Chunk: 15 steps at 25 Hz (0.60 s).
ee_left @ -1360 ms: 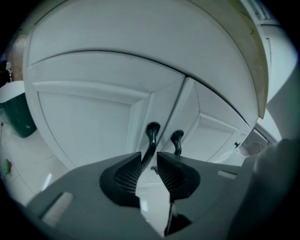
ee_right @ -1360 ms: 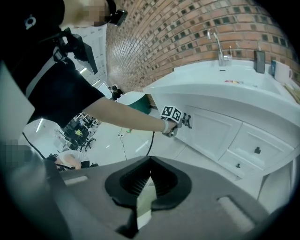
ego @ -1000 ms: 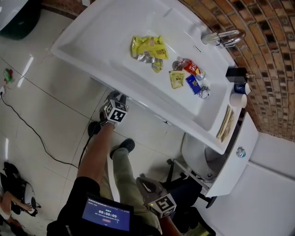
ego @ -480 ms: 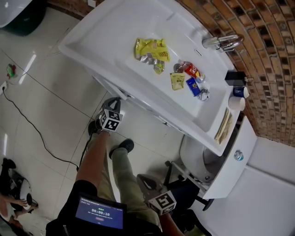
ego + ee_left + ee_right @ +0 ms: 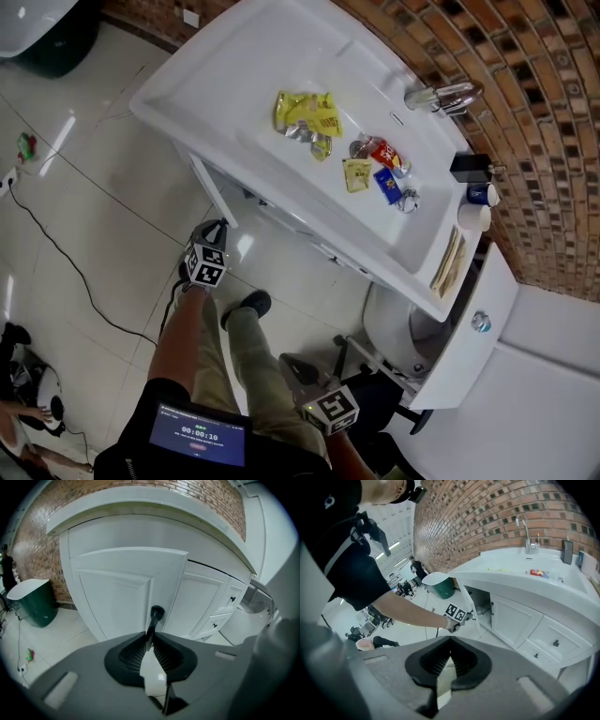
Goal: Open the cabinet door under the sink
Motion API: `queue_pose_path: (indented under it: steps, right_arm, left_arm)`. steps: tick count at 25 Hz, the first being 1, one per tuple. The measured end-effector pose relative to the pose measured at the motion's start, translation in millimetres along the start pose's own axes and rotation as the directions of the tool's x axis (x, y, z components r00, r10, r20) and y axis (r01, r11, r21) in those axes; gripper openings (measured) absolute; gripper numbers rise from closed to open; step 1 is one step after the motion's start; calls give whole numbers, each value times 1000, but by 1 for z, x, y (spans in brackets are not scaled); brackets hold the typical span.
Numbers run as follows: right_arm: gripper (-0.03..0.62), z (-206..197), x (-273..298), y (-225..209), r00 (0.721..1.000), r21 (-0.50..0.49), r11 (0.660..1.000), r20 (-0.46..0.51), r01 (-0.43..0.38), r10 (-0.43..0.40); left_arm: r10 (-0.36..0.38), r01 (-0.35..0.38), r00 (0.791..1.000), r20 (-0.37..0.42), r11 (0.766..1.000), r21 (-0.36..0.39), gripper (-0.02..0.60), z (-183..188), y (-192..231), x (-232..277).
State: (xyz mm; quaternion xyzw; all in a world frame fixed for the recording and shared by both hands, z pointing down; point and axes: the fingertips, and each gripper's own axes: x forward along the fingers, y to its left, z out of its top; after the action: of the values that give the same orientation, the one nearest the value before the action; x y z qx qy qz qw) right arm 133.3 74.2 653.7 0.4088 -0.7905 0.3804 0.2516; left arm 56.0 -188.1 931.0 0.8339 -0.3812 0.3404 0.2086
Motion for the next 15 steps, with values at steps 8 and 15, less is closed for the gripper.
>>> queue_pose_path:
  steps: [8, 15]
  right_arm:
    - [-9, -9, 2, 7, 1000, 3, 1000, -15, 5, -5]
    - [-9, -6, 6, 21, 1000, -5, 1000, -15, -6, 6]
  left_arm:
    - [10, -9, 999, -39, 1000, 22, 58, -23, 16, -23]
    - [23, -21, 996, -83, 999, 25, 55, -47, 40, -47]
